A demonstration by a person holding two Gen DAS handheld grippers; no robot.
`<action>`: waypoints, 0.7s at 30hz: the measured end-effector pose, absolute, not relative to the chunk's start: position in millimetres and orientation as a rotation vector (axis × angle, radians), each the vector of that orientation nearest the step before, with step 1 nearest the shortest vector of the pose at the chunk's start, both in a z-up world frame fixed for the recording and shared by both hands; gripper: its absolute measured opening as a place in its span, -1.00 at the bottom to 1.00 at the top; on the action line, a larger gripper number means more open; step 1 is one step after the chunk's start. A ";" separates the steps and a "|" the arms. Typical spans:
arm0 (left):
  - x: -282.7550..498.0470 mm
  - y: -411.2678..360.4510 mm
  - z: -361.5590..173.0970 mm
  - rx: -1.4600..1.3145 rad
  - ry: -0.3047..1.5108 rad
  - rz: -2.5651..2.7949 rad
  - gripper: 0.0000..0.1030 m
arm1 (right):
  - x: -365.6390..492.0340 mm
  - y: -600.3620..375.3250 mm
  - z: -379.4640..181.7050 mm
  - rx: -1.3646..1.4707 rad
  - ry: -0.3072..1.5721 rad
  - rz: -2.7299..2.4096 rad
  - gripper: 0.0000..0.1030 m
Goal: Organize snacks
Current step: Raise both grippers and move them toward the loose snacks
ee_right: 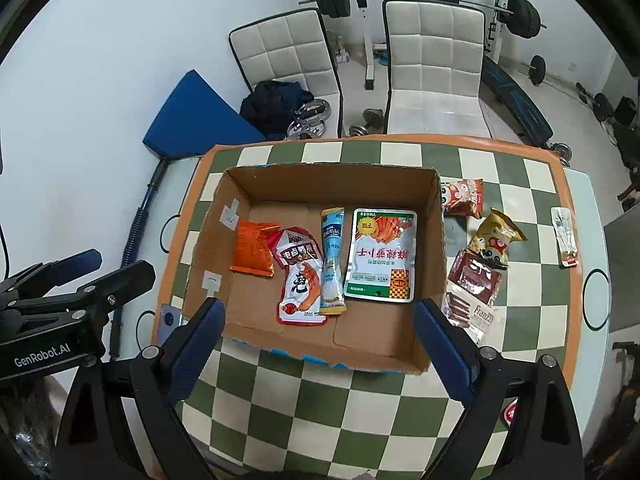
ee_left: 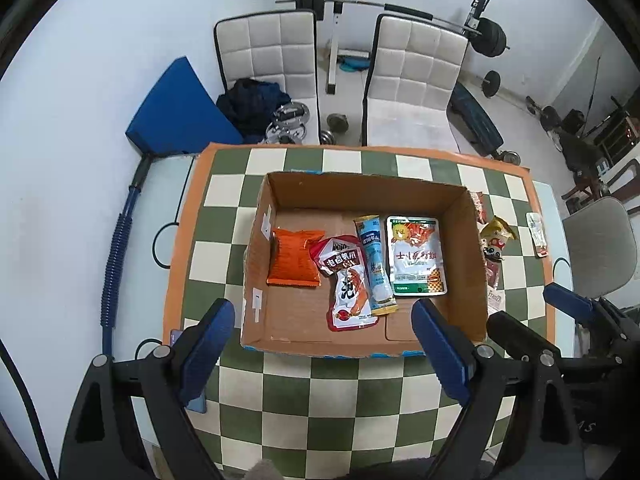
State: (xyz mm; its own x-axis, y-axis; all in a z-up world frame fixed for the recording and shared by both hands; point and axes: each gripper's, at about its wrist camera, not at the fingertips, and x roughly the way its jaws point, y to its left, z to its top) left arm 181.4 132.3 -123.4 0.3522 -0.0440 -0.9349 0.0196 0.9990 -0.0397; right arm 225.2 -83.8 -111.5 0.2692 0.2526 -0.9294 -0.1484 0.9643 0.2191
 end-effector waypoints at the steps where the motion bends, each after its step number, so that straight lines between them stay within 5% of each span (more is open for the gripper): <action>1: 179.7 129.8 -121.0 -0.018 1.202 -0.037 0.76 | 222.6 -85.2 -108.9 0.098 1.267 0.274 0.89; 13: 172.0 48.6 -119.6 0.019 1.190 -0.093 0.76 | 192.0 -191.5 -104.4 0.253 1.283 0.218 0.90; 21: 186.7 -72.6 -166.7 0.203 1.300 -0.206 0.76 | 151.7 -350.4 -174.3 0.377 1.440 -0.094 0.90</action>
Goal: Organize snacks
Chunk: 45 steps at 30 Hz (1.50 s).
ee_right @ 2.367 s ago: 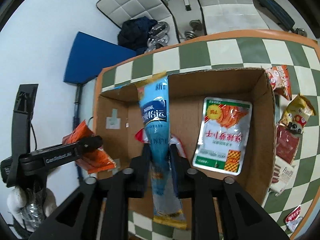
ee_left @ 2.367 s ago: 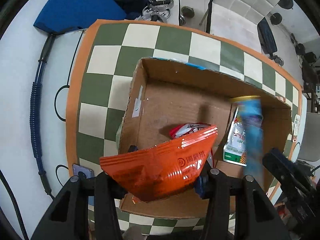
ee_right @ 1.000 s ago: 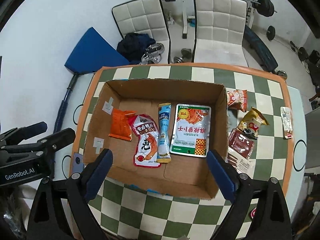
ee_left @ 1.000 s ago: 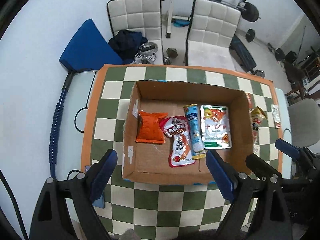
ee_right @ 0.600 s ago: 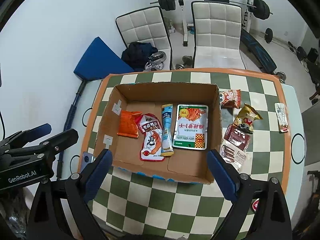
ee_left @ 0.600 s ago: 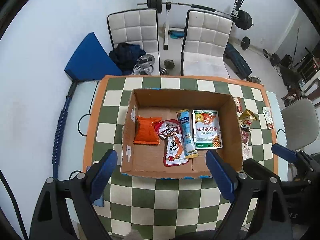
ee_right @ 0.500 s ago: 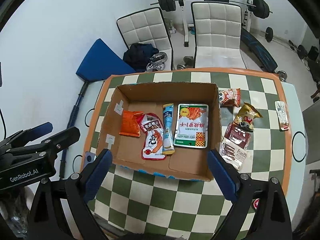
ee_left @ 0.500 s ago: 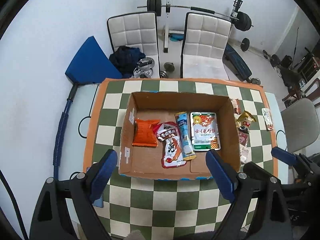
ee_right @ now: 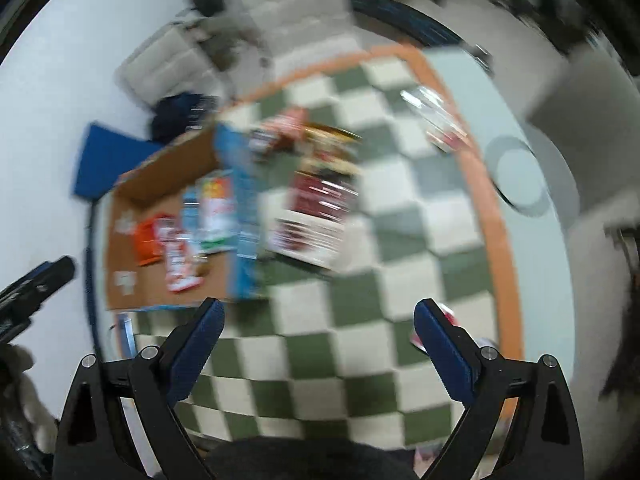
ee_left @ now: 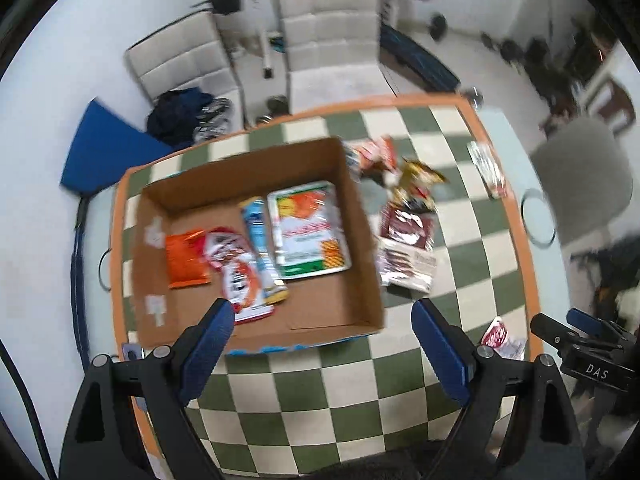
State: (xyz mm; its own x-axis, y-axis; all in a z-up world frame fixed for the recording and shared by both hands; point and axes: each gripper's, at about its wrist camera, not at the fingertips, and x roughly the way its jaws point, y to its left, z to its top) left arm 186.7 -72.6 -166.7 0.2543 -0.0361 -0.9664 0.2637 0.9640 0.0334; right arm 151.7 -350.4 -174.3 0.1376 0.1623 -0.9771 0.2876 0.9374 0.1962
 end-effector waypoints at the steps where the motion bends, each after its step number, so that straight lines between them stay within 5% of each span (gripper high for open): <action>1: 190.9 -89.9 -175.4 0.234 1.319 -0.230 0.76 | 147.6 -363.2 -183.0 0.396 1.455 -0.118 0.90; 8: 219.1 -170.4 -231.8 0.402 1.465 -0.297 0.76 | 115.0 -428.8 -272.1 0.479 1.613 -0.203 0.90; 20: 207.6 -205.0 -320.1 0.054 1.745 -0.113 0.76 | 96.0 -404.6 -364.4 -0.005 1.845 0.054 0.89; 23: 212.2 -209.3 -328.2 -0.018 1.752 -0.035 0.76 | 89.9 -410.3 -378.6 -0.046 1.856 0.062 0.74; 28: 224.3 -214.2 -345.8 -0.131 1.772 0.102 0.76 | 91.8 -430.8 -377.0 -0.068 1.812 0.041 0.15; 45: 252.9 -197.3 -431.7 -0.285 1.930 0.450 0.83 | 120.6 -510.6 -352.1 0.042 1.734 -0.065 0.11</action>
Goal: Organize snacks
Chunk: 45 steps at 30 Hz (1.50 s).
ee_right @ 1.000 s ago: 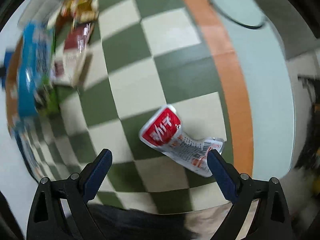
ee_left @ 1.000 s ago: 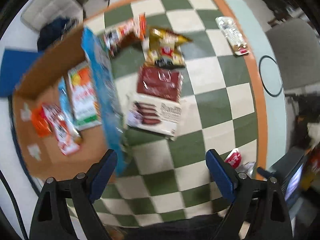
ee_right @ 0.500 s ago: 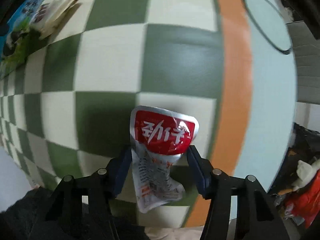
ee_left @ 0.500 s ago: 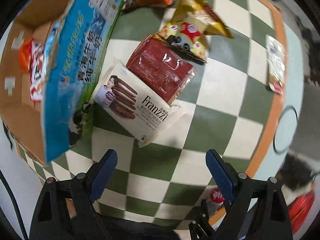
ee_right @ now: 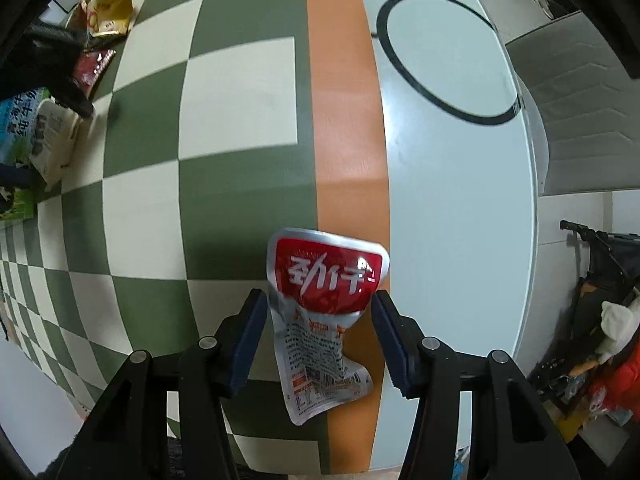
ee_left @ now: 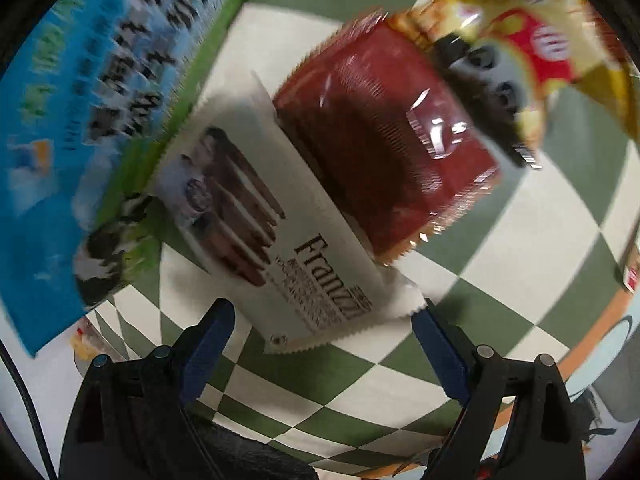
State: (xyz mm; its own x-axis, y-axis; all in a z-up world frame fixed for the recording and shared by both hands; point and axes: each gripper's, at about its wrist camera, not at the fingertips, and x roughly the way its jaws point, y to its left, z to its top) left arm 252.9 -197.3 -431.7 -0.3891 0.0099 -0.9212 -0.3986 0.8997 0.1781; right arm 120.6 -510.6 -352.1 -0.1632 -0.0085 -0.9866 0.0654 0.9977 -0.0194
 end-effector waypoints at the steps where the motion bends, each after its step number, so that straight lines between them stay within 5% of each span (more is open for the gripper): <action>1: 253.5 -193.8 -432.1 -0.317 1.926 0.456 0.83 | 123.2 -513.8 -351.3 0.047 1.734 -0.065 0.11; 5: 263.0 -187.9 -430.5 -0.335 1.889 0.421 0.78 | 136.4 -510.8 -356.7 0.081 1.754 -0.064 0.11; 10: 271.3 -185.0 -422.0 -0.249 1.828 0.345 0.43 | 143.1 -511.2 -354.6 0.095 1.770 -0.048 0.11; 12: 267.9 -189.2 -416.5 -0.200 1.801 0.314 -0.06 | 140.3 -514.0 -353.7 0.117 1.784 -0.045 0.11; 14: 259.0 -196.1 -413.7 -0.130 1.813 0.257 -0.14 | 140.8 -516.2 -356.0 0.128 1.801 -0.047 0.11; 26: 166.6 -203.4 -422.0 0.104 1.860 -0.006 -0.21 | 105.0 -523.9 -365.8 0.076 1.793 -0.098 0.15; 35: 161.8 -159.1 -437.9 -0.228 1.960 -0.044 0.06 | 99.1 -543.4 -367.9 0.293 1.842 -0.113 0.31; 45: 145.1 -113.9 -427.7 -0.413 1.994 -0.038 0.06 | 79.0 -560.9 -351.0 0.444 1.832 -0.127 0.32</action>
